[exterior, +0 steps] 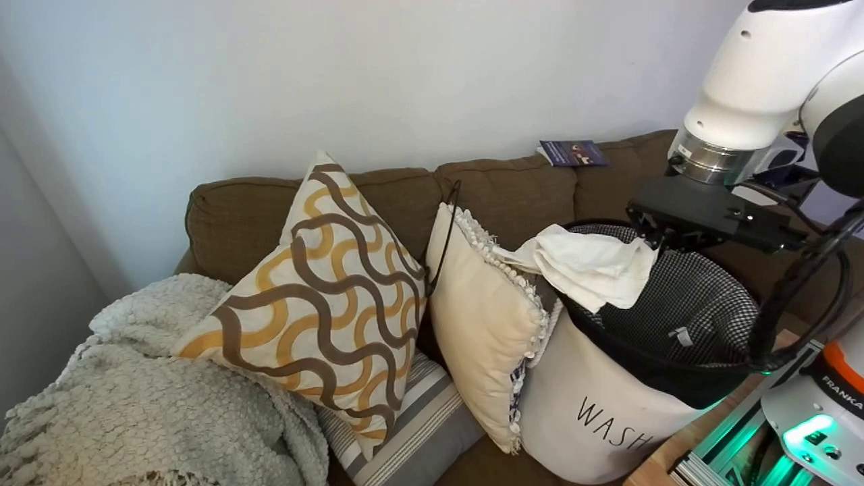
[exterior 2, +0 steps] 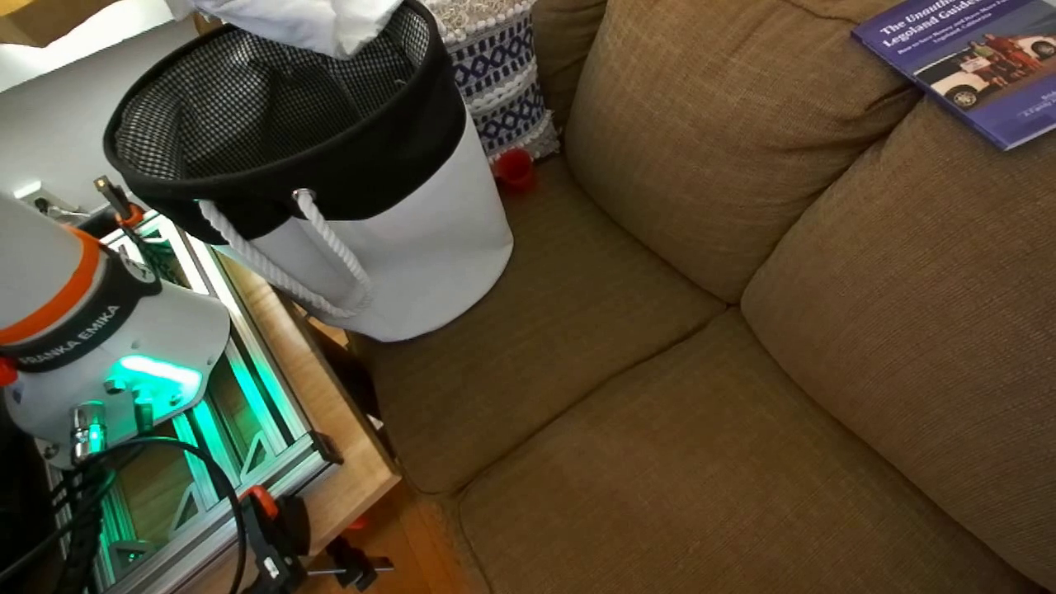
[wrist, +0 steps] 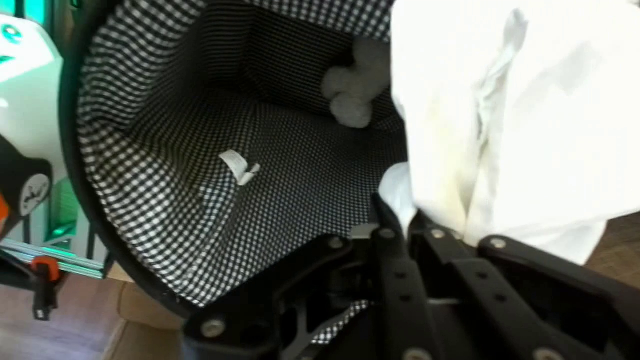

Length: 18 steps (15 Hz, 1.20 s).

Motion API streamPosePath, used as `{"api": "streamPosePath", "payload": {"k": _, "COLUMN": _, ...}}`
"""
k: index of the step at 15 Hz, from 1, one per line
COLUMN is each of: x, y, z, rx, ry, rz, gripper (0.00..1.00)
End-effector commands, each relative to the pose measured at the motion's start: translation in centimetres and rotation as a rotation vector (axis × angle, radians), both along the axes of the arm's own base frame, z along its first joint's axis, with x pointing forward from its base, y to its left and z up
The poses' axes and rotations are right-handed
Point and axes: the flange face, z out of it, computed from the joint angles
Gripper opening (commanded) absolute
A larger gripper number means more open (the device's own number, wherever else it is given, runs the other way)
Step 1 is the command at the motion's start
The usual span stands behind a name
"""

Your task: Pick up the white folded towel on the sofa seat and put it inside the grocery bag on the sofa seat

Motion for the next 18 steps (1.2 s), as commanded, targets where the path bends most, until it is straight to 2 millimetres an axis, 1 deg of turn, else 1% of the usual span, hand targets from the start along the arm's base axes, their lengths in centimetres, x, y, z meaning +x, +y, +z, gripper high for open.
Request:
{"api": "streamPosePath", "payload": {"k": 1, "x": 1.1, "y": -2.0, "z": -1.3, "rx": 0.068, "ry": 0.137, "rz": -0.126, "gripper": 0.01}}
{"api": "streamPosePath", "payload": {"k": 2, "x": 1.6, "y": -2.3, "z": -1.7, "rx": 0.099, "ry": 0.159, "rz": -0.153, "gripper": 0.01}}
{"api": "streamPosePath", "payload": {"k": 3, "x": 2.3, "y": -3.3, "z": -1.8, "rx": 0.119, "ry": 0.173, "rz": -0.2, "gripper": 0.01}}
{"api": "streamPosePath", "payload": {"k": 4, "x": 2.9, "y": -4.1, "z": -1.8, "rx": 0.153, "ry": 0.182, "rz": -0.238, "gripper": 0.3}}
{"api": "streamPosePath", "payload": {"k": 5, "x": 3.4, "y": -5.2, "z": -1.7, "rx": 0.157, "ry": 0.184, "rz": -0.283, "gripper": 0.3}}
{"api": "streamPosePath", "payload": {"k": 6, "x": 3.8, "y": -6.0, "z": -1.7, "rx": 0.164, "ry": 0.188, "rz": -0.315, "gripper": 0.37}}
{"api": "streamPosePath", "payload": {"k": 9, "x": 4.8, "y": -8.3, "z": -0.8, "rx": 0.159, "ry": 0.146, "rz": -0.388, "gripper": 0.59}}
{"api": "streamPosePath", "payload": {"k": 10, "x": 4.9, "y": -8.7, "z": -0.6, "rx": 0.161, "ry": 0.144, "rz": -0.404, "gripper": 0.68}}
{"api": "streamPosePath", "payload": {"k": 12, "x": 5.2, "y": -9.6, "z": -0.4, "rx": 0.166, "ry": 0.155, "rz": -0.432, "gripper": 0.81}}
{"api": "streamPosePath", "payload": {"k": 13, "x": 5.6, "y": -9.9, "z": -0.4, "rx": 0.178, "ry": 0.137, "rz": -0.432, "gripper": 0.9}}
{"api": "streamPosePath", "payload": {"k": 14, "x": 6.5, "y": -10.2, "z": -0.1, "rx": 0.205, "ry": 0.092, "rz": -0.41, "gripper": 0.97}}
{"api": "streamPosePath", "payload": {"k": 15, "x": 7.9, "y": -10.1, "z": 0.3, "rx": 0.243, "ry": 0.019, "rz": -0.371, "gripper": 1.0}}
{"api": "streamPosePath", "payload": {"k": 16, "x": 6.6, "y": -9.6, "z": -0.2, "rx": 0.203, "ry": 0.085, "rz": -0.396, "gripper": 1.0}}
{"api": "streamPosePath", "payload": {"k": 17, "x": 6.9, "y": -9.7, "z": 0.0, "rx": 0.213, "ry": 0.067, "rz": -0.393, "gripper": 0.94}}
{"api": "streamPosePath", "payload": {"k": 18, "x": 6.9, "y": -9.7, "z": -0.1, "rx": 0.211, "ry": 0.071, "rz": -0.394, "gripper": 1.0}}
